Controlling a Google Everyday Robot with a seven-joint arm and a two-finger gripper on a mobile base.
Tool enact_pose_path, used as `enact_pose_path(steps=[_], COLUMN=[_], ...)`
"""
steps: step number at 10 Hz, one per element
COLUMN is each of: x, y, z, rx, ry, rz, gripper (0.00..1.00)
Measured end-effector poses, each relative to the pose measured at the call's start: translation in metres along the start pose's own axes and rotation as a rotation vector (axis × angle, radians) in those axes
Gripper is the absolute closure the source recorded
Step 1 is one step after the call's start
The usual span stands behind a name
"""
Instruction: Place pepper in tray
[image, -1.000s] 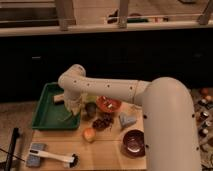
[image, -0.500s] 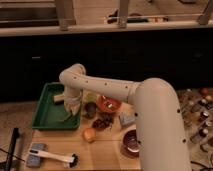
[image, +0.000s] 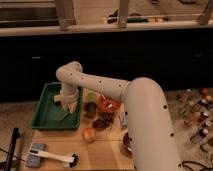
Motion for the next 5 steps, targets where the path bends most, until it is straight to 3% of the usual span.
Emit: enact_pose_path(steps=[5], x=[0.009], y=[-0.017], z=[0.009], rx=[-0.029], ry=[-0.049], rz=[-0.03], gripper=[0.46])
